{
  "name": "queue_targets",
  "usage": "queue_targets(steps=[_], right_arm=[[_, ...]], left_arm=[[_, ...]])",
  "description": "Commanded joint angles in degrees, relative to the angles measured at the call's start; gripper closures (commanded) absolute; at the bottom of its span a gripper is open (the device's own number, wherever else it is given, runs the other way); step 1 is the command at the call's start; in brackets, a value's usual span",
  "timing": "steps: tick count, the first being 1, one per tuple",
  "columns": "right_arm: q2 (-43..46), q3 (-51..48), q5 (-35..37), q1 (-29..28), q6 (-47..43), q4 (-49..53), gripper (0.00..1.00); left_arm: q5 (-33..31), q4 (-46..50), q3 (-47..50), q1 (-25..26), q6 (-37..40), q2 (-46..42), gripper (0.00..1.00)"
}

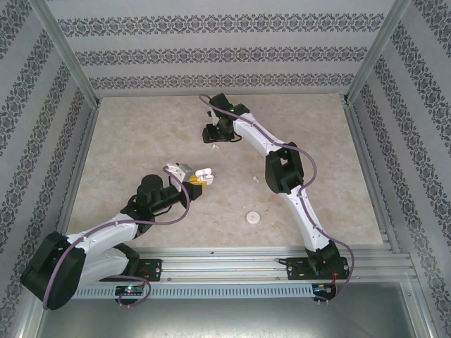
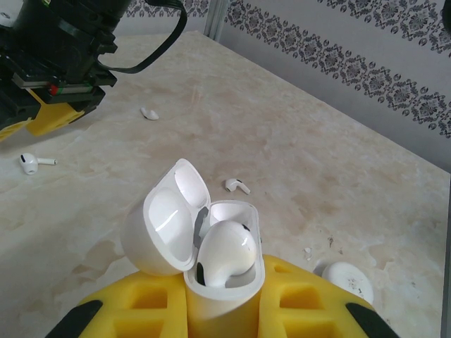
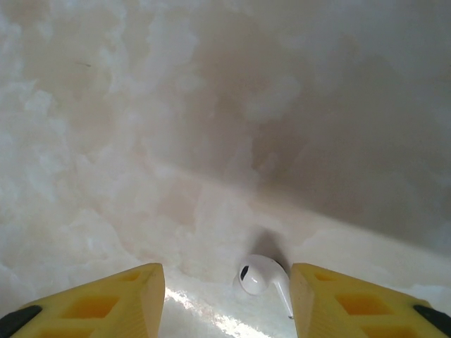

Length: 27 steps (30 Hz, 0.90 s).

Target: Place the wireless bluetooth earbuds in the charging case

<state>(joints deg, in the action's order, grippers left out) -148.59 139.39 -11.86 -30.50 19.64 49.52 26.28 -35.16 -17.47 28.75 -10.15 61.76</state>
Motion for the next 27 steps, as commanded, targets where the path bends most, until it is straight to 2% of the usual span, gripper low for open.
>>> queue_targets(steps=[1,10,16,18,27], right_arm=[[-2.67,3.12,0.94,0.35,-0.5,2.82,0.5],[-5.8,3.78,1.49,0.68,-1.33,3.39,0.51],[-5.41,2.73,1.84,0.71,-1.79,5.6,0.63],[-4.01,0.38,2.14,0.62,-1.75,5.48,0.67],[5.58,-16.03,2.19,0.18,0.1,0.71,0.71]], left_arm=[[0.06,-1.56,0.84,-0.49,0.13,-1.53,1.0],[-0.81,1.91,1.52,-0.54,0.38,-6.49,1.0],[-1.93,4.63,2.01,-0.54,0.51,-10.5,1.0],[-2.08,4.77,2.27,-0.54,0.31,-11.36,1.0],[-1.84,7.15,3.63,-0.52,-0.06,-14.43,1.0]])
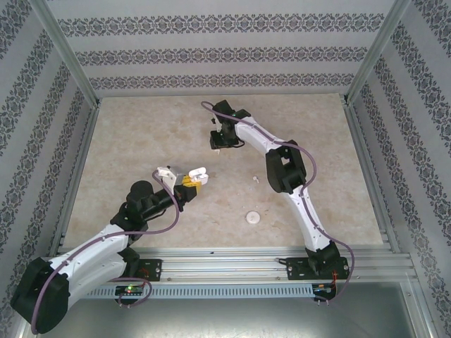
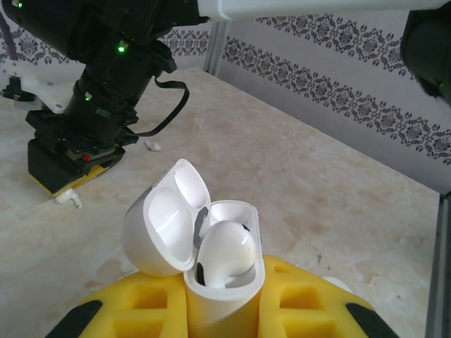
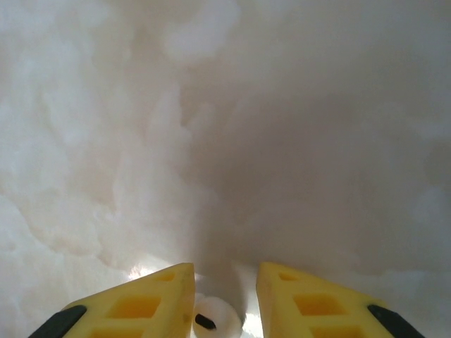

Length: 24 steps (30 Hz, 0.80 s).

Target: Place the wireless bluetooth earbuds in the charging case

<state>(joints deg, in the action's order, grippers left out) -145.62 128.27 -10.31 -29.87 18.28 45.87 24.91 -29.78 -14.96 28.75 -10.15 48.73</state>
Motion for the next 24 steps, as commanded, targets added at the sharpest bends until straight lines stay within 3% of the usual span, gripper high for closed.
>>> queue_targets(steps=[1,15,19,24], right_arm=[[3.58,-6.65,0.61,-0.52,1.82,3.83,0.72],[18.88,-33.95,-0.76,-2.93,8.4,-6.31,0.72],[21.61,-37.85,-0.38,-4.23,9.86,-7.34,0.7],[23.89,-36.86,0.97,-4.81,10.31,-5.16,0.59]], left_arm=[[-0.43,1.99,1.31,-0.54,-0.05,-1.6,1.0],[1.18,1.07,2.04,-0.54,-1.64,-0.87,1.0],[1.8,0.13,2.04,-0.54,-2.34,0.2,1.0],[2.34,0.24,1.54,-0.54,-2.59,1.7,1.0]])
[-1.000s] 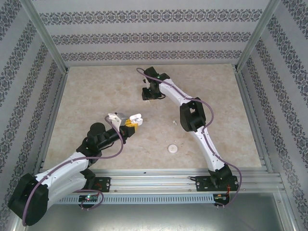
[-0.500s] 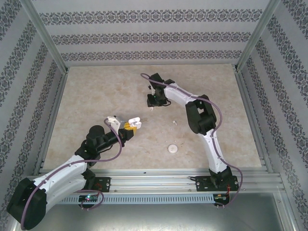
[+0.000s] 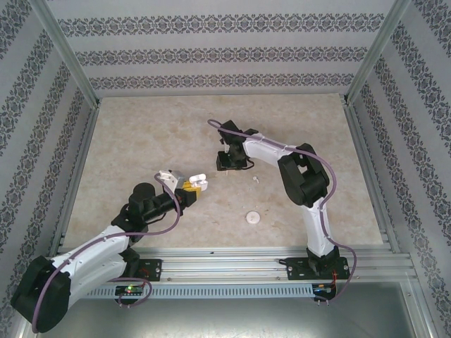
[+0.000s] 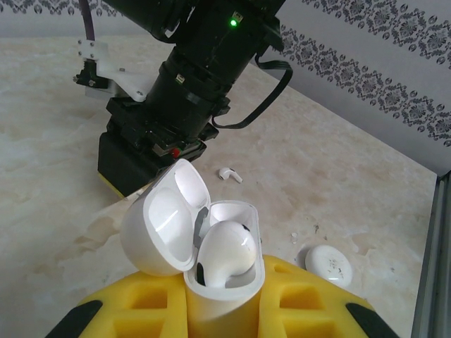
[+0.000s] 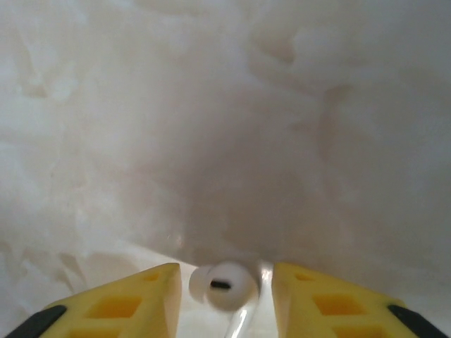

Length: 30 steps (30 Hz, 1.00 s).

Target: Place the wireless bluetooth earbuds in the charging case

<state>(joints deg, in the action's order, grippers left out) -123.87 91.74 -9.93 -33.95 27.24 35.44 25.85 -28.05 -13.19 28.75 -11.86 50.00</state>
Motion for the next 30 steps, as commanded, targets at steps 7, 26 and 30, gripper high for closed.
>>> queue_targets(steps=[7,26,30], right_arm=[[5.72,2.63,-0.26,-0.52,-0.97,7.39,0.57],[-2.51,11.17,-3.37,1.88,-6.0,16.31,0.58],[-4.46,13.34,-2.15,1.63,-7.15,17.98,0.58]], left_arm=[[2.38,-3.16,-0.92,-0.54,-0.89,3.03,1.0],[12.65,-10.84,-2.86,-0.45,-2.82,12.06,1.0],[12.39,-10.76,-2.72,-0.45,-2.64,12.1,1.0]])
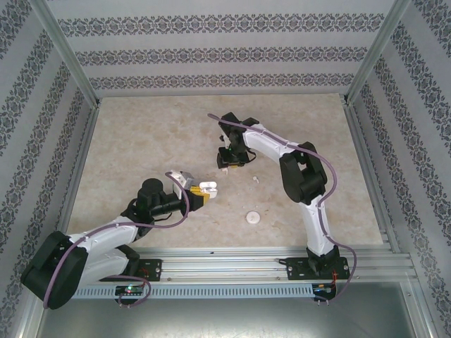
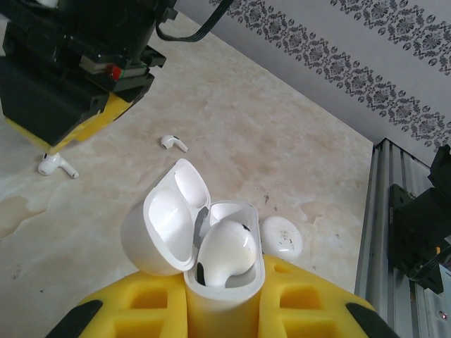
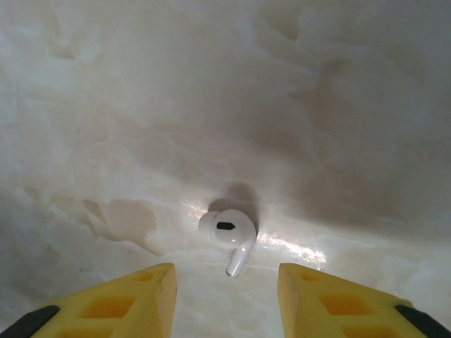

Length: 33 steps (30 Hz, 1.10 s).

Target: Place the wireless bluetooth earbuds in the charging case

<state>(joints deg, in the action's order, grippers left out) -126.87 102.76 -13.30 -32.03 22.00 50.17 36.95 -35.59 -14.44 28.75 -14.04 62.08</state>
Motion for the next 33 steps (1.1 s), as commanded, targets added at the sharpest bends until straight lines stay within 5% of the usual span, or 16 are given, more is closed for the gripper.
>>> queue_targets(steps=[1,33], right_arm=[[-1.95,2.8,1.31,-0.31,-2.11,3.5,0.58],[-9.42,9.83,3.72,-2.55,-3.9,7.04,0.66]], left_arm=[[1.28,-3.18,-1.39,-0.45,-0.46,-0.02,1.0],[0.29,-0.81,-0.33,-0.45,-0.2,-2.5,1.0]])
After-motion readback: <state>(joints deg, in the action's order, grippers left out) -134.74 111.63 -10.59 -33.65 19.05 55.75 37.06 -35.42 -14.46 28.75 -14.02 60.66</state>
